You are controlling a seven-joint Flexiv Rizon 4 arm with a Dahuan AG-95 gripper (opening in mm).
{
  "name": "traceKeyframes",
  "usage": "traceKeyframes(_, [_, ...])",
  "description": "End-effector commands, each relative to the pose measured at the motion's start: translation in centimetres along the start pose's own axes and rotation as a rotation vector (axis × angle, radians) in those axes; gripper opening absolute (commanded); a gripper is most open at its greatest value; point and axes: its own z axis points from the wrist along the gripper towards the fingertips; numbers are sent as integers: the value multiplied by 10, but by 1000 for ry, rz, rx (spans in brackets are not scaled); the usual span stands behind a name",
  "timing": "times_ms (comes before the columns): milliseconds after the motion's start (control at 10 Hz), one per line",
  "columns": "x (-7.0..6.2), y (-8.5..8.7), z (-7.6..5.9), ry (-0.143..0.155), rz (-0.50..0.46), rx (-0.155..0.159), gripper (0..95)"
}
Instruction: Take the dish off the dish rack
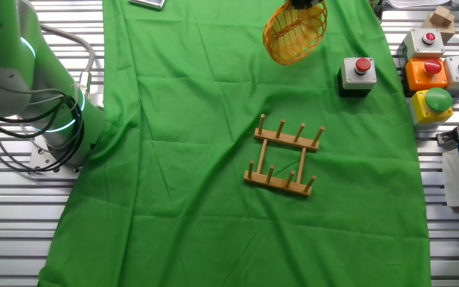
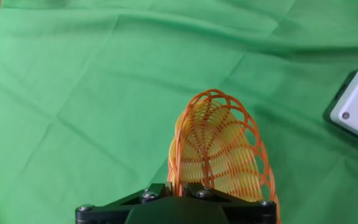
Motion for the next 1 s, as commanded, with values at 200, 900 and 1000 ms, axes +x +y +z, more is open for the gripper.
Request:
traceKeyframes(200, [-6, -8, 9, -11, -6, 22, 0])
traceKeyframes(900, [-10, -6, 16, 14, 4, 18, 0])
traceKeyframes(1000, [-13, -4, 17, 17, 12, 12, 0])
